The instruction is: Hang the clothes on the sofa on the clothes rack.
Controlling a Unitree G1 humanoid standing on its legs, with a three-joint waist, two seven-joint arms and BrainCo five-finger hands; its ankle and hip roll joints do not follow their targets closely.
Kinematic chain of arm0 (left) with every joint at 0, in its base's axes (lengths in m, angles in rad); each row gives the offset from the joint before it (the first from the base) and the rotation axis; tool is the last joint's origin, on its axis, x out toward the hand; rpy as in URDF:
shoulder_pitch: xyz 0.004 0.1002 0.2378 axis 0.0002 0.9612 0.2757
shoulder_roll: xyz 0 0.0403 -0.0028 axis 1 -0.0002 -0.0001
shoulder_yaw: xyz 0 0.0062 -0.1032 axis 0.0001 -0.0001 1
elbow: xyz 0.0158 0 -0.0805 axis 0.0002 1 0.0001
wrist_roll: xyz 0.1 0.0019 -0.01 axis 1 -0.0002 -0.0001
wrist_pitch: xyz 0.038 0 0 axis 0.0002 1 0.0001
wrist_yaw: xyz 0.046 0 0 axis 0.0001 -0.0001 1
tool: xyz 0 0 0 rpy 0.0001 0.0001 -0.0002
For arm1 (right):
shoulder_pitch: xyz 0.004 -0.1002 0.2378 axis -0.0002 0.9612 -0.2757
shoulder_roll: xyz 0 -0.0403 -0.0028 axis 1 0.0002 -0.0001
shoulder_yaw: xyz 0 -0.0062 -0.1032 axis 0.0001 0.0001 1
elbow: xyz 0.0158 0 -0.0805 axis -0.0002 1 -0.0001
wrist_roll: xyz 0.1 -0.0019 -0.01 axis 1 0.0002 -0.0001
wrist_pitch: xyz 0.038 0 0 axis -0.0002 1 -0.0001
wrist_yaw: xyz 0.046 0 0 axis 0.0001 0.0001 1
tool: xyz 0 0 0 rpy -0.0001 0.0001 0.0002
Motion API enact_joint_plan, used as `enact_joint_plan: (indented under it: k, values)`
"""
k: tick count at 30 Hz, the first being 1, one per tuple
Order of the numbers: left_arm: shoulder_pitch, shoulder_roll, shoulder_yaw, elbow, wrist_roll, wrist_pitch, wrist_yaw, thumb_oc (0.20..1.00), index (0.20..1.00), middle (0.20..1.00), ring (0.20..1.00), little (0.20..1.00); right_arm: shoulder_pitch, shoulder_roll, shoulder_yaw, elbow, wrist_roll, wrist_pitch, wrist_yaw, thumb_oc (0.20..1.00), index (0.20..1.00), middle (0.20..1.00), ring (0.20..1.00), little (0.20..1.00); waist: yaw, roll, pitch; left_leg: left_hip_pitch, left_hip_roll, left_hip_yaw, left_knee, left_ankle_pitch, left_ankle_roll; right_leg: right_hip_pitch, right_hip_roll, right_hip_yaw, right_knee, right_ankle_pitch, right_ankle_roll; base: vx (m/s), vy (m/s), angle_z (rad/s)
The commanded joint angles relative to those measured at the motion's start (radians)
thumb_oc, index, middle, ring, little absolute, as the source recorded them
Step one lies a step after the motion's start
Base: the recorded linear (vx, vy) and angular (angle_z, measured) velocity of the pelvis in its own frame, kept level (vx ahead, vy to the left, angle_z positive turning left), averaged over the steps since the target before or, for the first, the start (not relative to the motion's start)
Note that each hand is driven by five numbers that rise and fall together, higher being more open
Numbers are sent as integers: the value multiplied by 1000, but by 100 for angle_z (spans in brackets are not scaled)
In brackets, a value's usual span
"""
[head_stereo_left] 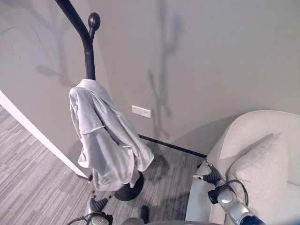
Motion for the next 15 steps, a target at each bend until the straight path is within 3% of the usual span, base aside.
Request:
enact_joint_plan:
  k: [1, 2, 3, 5, 8, 11, 15]
  values:
    - [-53, -15, 31, 106, -360, -71, -123, 1000, 1000, 1000, 1000, 1000, 21, 74, -67, 104, 261, -28, 10, 1000, 1000, 1000, 1000, 1000, 31, 15, -53, -46, 105, 8, -1, 29, -83, -79, 5, -48, 21, 50, 26, 17, 7, 14]
    - [-54, -14, 32, 108, -361, -71, -124, 1000, 1000, 1000, 1000, 1000, 19, 74, -67, 106, 262, -29, 11, 1000, 1000, 1000, 1000, 1000, 31, 15, -53, -46, 105, 7, -1, 29, -83, -78, 5, -49, 21, 50, 26, 22, 15, 18]
    - [-60, -30, 35, 187, -402, -42, -174, 1000, 1000, 1000, 1000, 1000, 11, 131, -112, 223, 422, -34, 40, 1000, 1000, 1000, 1000, 1000, 36, 17, -52, -39, 98, 2, -1, 26, -83, -70, 3, -55, 22, 44, 24, 20, 16, 16]
    - [-65, -35, 37, 226, -420, -32, -195, 1000, 1000, 1000, 1000, 1000, -3, 159, -134, 297, 494, -32, 55, 1000, 1000, 1000, 1000, 1000, 37, 20, -55, -41, 97, -3, -1, 27, -83, -70, 4, -57, 20, 45, 23, 16, 14, 12]
    - [-82, -64, 31, 303, -460, 6, -241, 1000, 1000, 1000, 1000, 1000, -47, 231, -264, 530, 776, 4, 95, 1000, 1000, 1000, 1000, 1000, 46, 27, -59, -37, 84, -16, -1, 20, -85, -63, 1, -66, 20, 38, 22, 23, 30, 18]
    - [-82, -80, 27, 321, -487, 15, -250, 1000, 1000, 1000, 1000, 1000, -63, 243, -326, 588, 884, 10, 96, 1000, 1000, 1000, 1000, 1000, 52, 33, -66, -45, 80, -24, -1, 21, -86, -67, 1, -73, 14, 42, 22, 14, 33, 20]
    - [-84, -80, 20, 341, -479, 18, -260, 1000, 1000, 1000, 1000, 1000, -77, 235, -347, 609, 911, 15, 117, 1000, 1000, 1000, 1000, 1000, 54, 36, -69, -52, 77, -30, -1, 24, -86, -73, 1, -73, 11, 45, 21, -3, 32, 4]
